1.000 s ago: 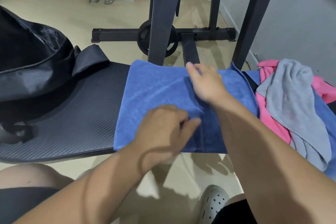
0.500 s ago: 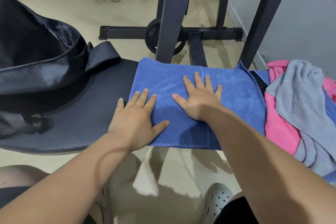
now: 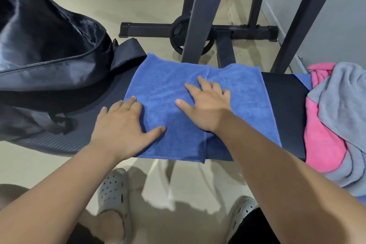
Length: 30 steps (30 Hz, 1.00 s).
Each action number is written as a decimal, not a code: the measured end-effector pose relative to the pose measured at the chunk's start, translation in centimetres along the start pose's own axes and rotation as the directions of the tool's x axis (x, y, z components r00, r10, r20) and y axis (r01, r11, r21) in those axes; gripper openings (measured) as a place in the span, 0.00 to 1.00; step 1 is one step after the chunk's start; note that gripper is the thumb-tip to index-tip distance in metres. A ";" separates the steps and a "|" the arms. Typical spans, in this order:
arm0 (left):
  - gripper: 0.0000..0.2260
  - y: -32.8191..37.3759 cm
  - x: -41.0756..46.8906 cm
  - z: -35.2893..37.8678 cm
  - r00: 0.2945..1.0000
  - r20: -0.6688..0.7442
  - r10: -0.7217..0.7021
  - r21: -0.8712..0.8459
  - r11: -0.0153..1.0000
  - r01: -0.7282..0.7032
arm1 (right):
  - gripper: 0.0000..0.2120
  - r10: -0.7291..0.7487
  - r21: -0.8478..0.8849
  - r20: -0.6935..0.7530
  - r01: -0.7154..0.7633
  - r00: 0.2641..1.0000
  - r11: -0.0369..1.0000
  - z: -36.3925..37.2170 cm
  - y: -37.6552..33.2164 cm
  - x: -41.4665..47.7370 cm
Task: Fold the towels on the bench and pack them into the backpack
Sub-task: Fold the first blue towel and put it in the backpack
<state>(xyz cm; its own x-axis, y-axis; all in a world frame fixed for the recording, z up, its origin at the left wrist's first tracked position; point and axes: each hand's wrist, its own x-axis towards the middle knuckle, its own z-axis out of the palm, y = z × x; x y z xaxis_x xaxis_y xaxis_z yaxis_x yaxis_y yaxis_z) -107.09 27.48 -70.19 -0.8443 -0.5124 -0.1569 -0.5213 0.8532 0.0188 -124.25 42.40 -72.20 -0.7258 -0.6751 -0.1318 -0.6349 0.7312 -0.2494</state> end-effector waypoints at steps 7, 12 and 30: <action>0.26 4.5 -1.2 0.5 0.849 -0.332 0.411 -0.066 0.888 -0.456 | 0.30 0.098 0.150 -0.036 -0.091 0.995 0.984 -1.6 2.9 0.5; 0.26 8.3 -3.0 3.4 0.741 -0.183 0.647 -0.033 0.749 -0.662 | 0.26 0.043 0.217 -0.086 -0.023 0.995 0.976 -1.6 3.2 1.2; 0.07 9.9 -2.6 1.5 0.706 -0.480 0.520 -0.295 0.663 -0.688 | 0.22 0.027 0.374 -0.208 0.054 0.978 0.926 -2.7 4.9 1.0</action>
<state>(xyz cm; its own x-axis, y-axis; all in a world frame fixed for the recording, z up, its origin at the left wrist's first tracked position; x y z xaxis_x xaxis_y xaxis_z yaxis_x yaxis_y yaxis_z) -109.82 37.38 -71.04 -0.9273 0.0351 0.3728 0.1991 0.8894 0.4116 -128.76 45.56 -70.94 -0.7819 -0.6201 0.0642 -0.5281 0.6042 -0.5967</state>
